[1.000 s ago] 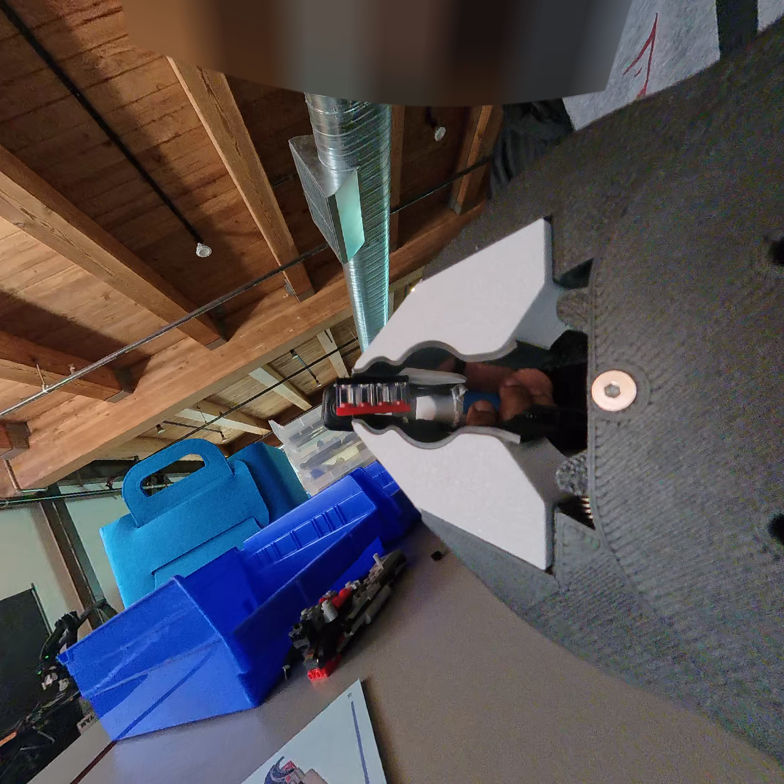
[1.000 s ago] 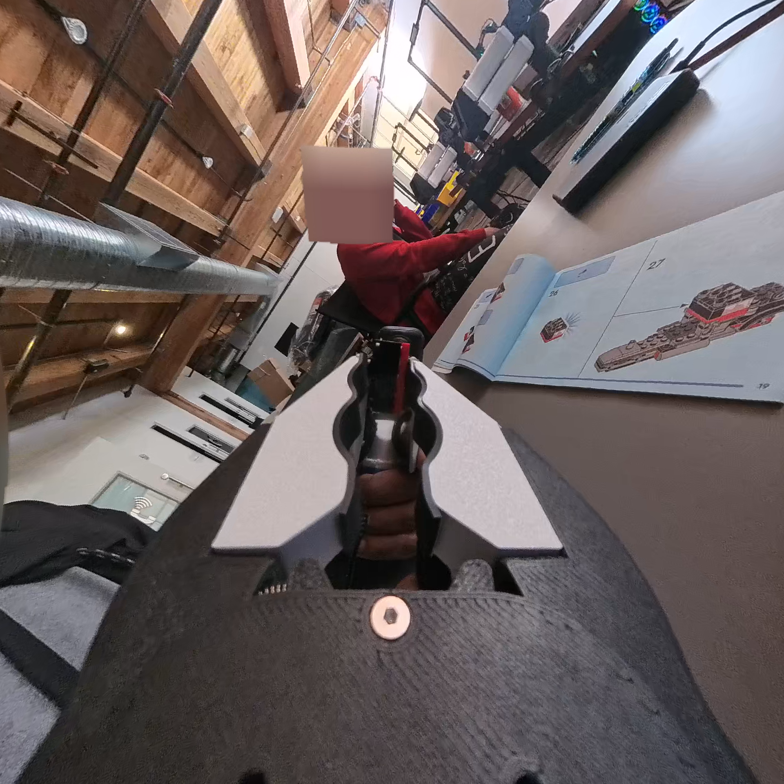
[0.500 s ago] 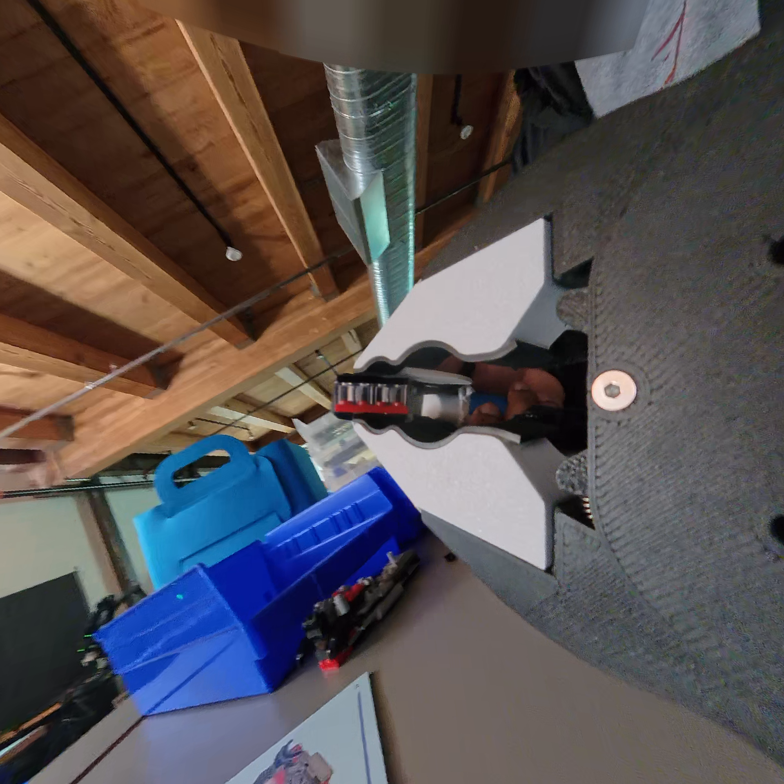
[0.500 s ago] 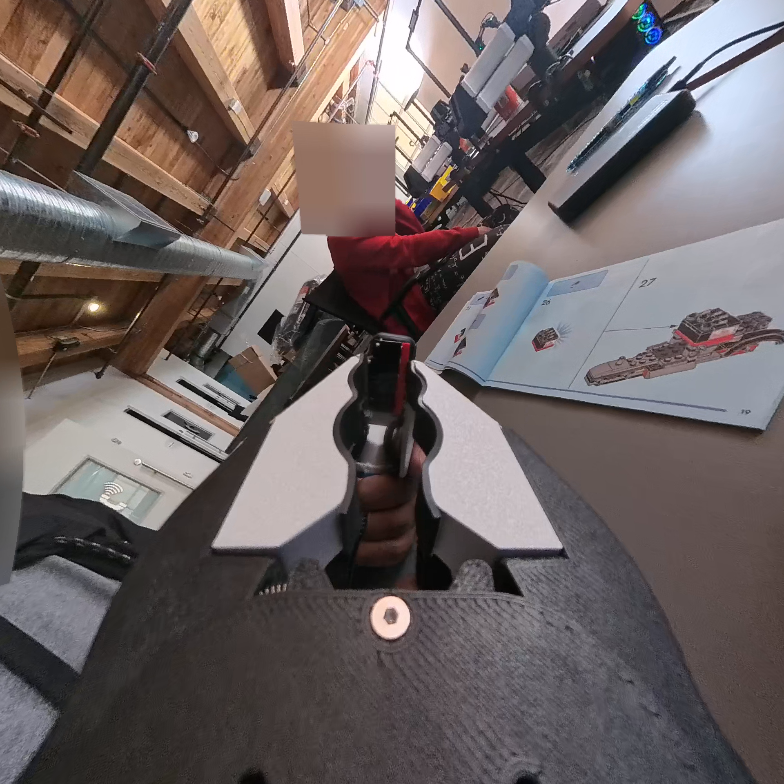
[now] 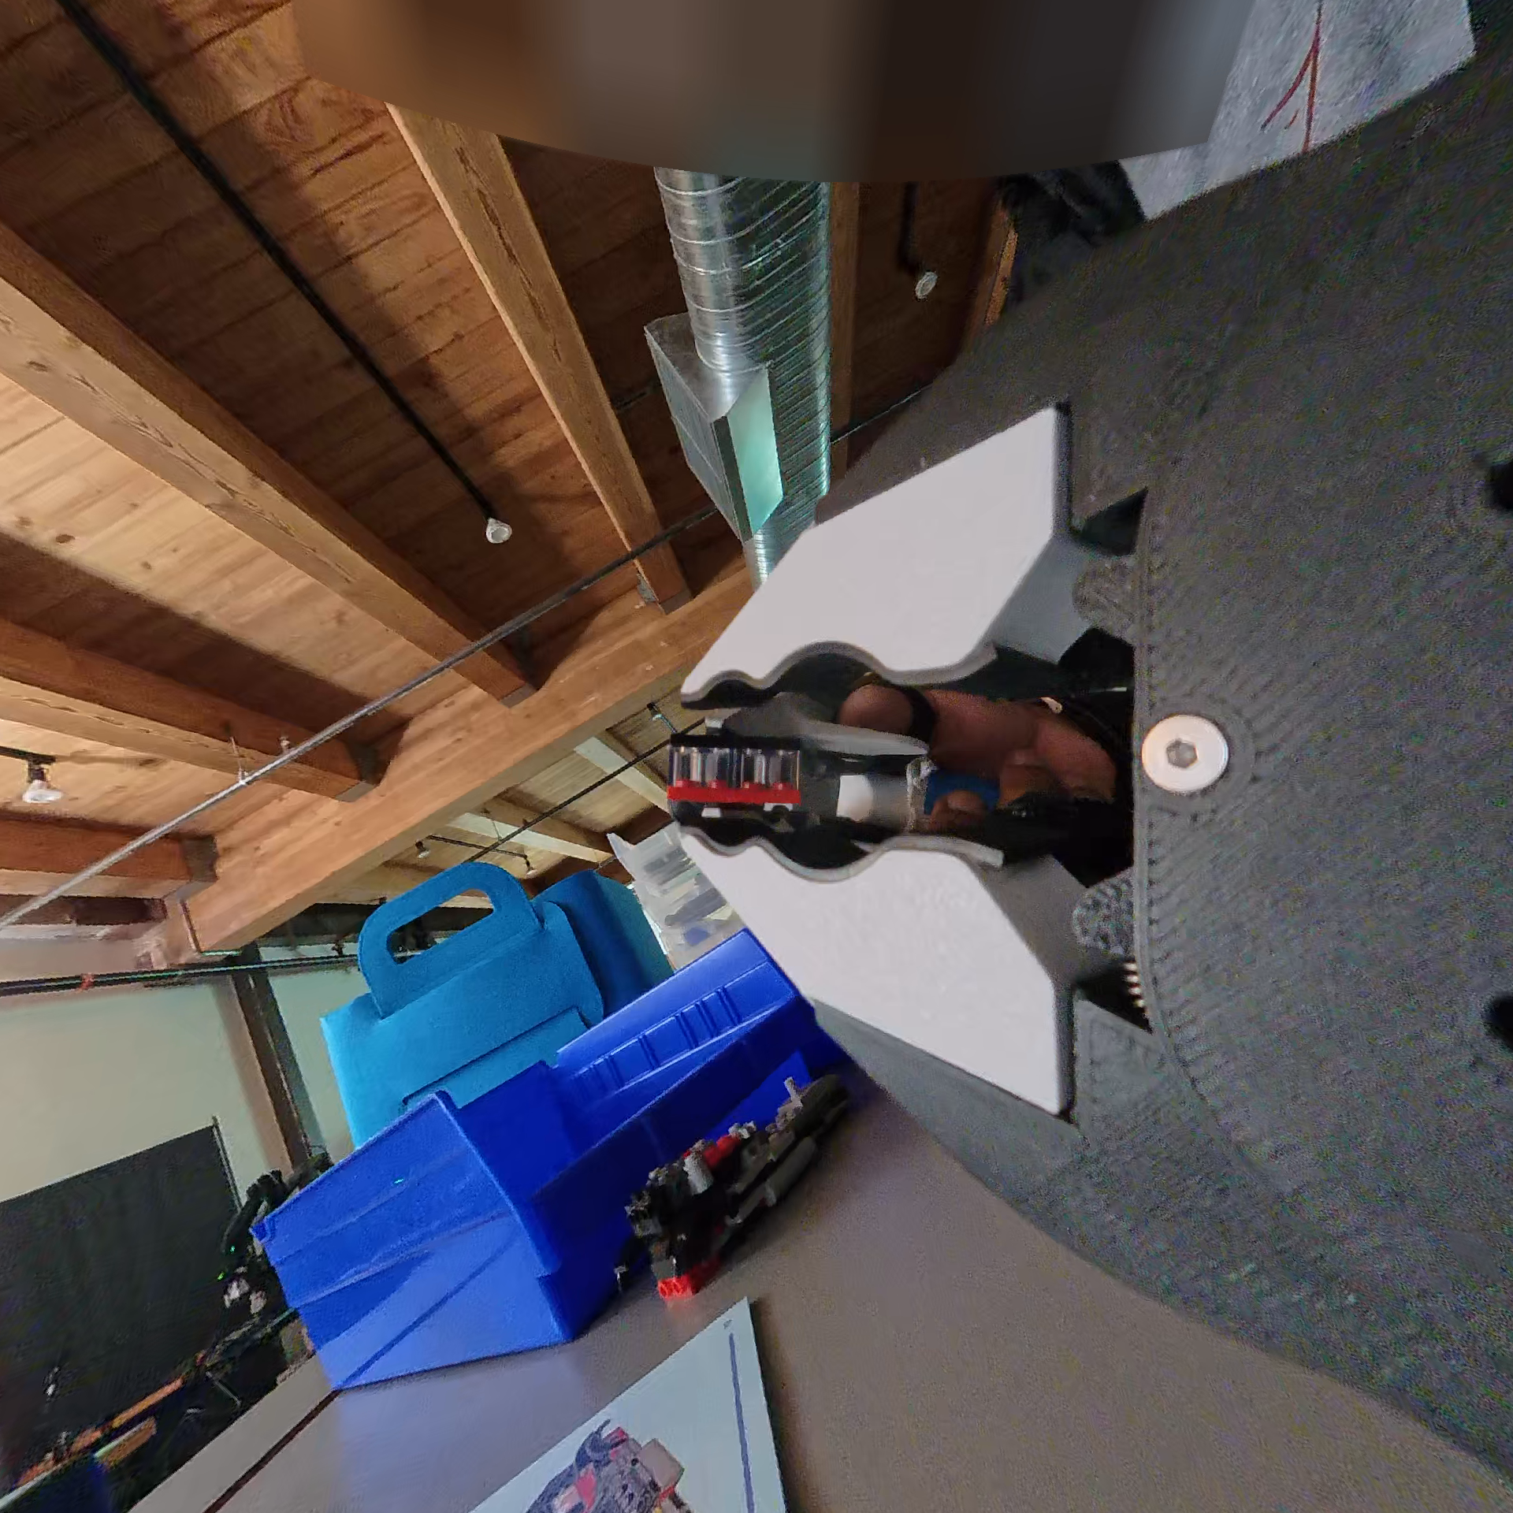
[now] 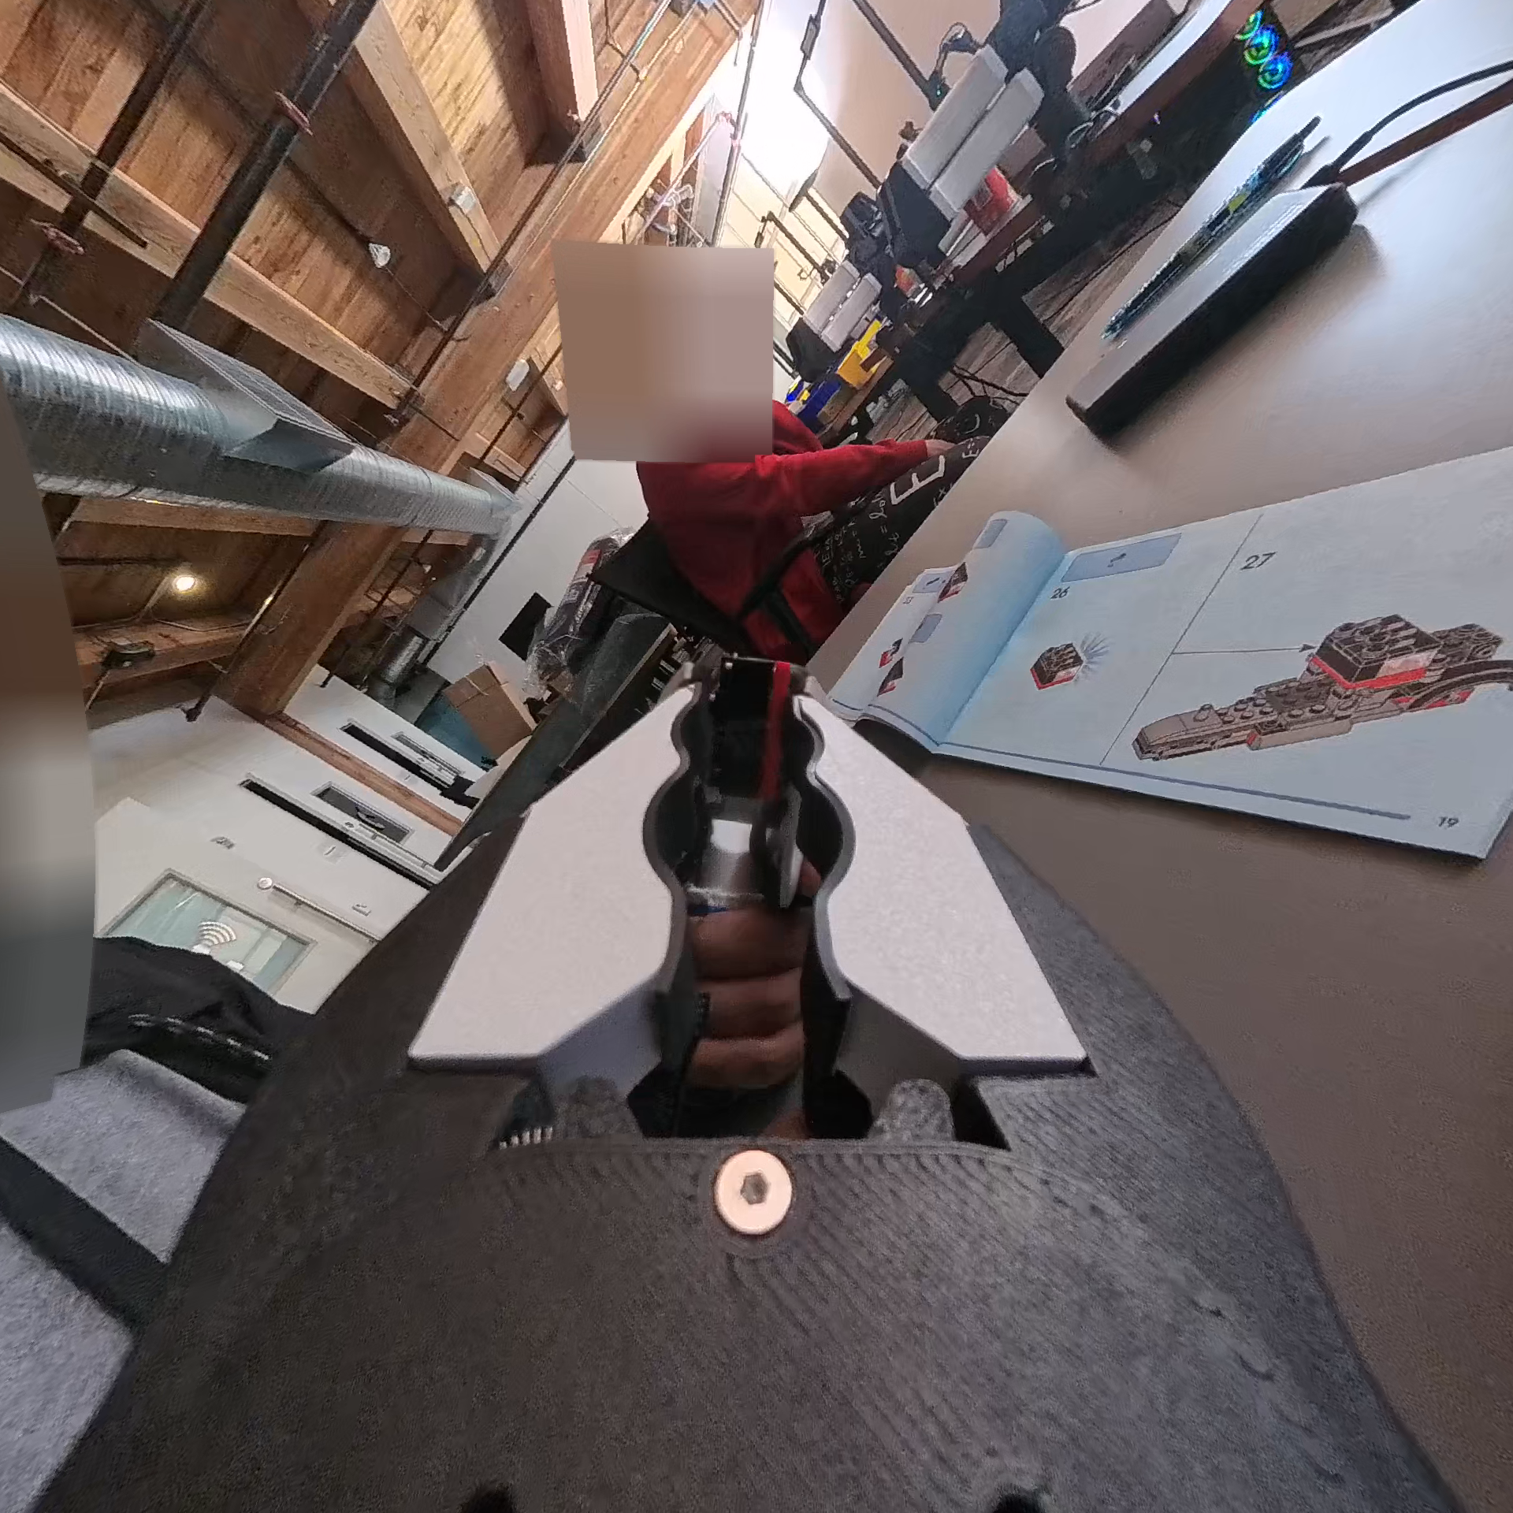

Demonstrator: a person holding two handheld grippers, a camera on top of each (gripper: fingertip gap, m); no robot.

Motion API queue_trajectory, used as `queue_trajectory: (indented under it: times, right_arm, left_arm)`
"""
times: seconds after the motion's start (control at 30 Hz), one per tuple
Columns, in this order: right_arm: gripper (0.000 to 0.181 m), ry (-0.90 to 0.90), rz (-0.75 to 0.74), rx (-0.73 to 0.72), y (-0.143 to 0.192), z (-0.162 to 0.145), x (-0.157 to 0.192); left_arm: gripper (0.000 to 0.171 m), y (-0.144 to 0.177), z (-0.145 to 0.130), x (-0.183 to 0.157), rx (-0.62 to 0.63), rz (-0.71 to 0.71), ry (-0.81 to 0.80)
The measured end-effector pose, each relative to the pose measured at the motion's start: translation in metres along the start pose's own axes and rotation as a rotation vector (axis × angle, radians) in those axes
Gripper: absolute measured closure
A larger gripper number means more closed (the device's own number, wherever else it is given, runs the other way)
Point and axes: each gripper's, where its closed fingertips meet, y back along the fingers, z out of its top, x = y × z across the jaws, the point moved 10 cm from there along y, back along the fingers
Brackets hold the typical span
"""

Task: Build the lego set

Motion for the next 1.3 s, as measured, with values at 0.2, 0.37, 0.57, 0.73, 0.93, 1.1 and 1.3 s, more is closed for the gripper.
queue_trajectory:
  times: [0.2, 0.37, 0.57, 0.73, 0.93, 1.1, 1.3]
  right_arm:
    - [0.162, -0.017, -0.001, 0.008, -0.003, -0.005, -0.001]
    - [0.162, -0.025, -0.002, -0.001, -0.002, -0.006, -0.001]
    - [0.162, -0.021, -0.01, -0.011, 0.0, -0.005, 0.0]
    - [0.162, -0.005, -0.011, -0.016, 0.0, -0.006, 0.002]
    - [0.162, 0.0, -0.016, -0.014, -0.001, -0.006, 0.003]
    - [0.163, -0.057, -0.024, -0.008, -0.001, -0.005, 0.0]
    - [0.14, -0.075, -0.056, -0.014, 0.015, 0.0, -0.005]
  left_arm:
    - [0.15, 0.0, -0.001, 0.0, 0.011, 0.018, 0.0]
    - [0.151, -0.002, -0.004, 0.0, 0.034, 0.029, 0.001]
    - [0.155, -0.004, -0.006, 0.0, 0.055, 0.033, -0.001]
    - [0.154, -0.003, -0.006, -0.002, 0.059, 0.031, -0.021]
    - [0.154, -0.003, -0.005, -0.003, 0.066, 0.033, -0.038]
    - [0.154, -0.002, -0.005, -0.001, 0.056, 0.057, -0.015]
    - [0.155, 0.009, -0.004, 0.009, -0.028, 0.156, 0.156]
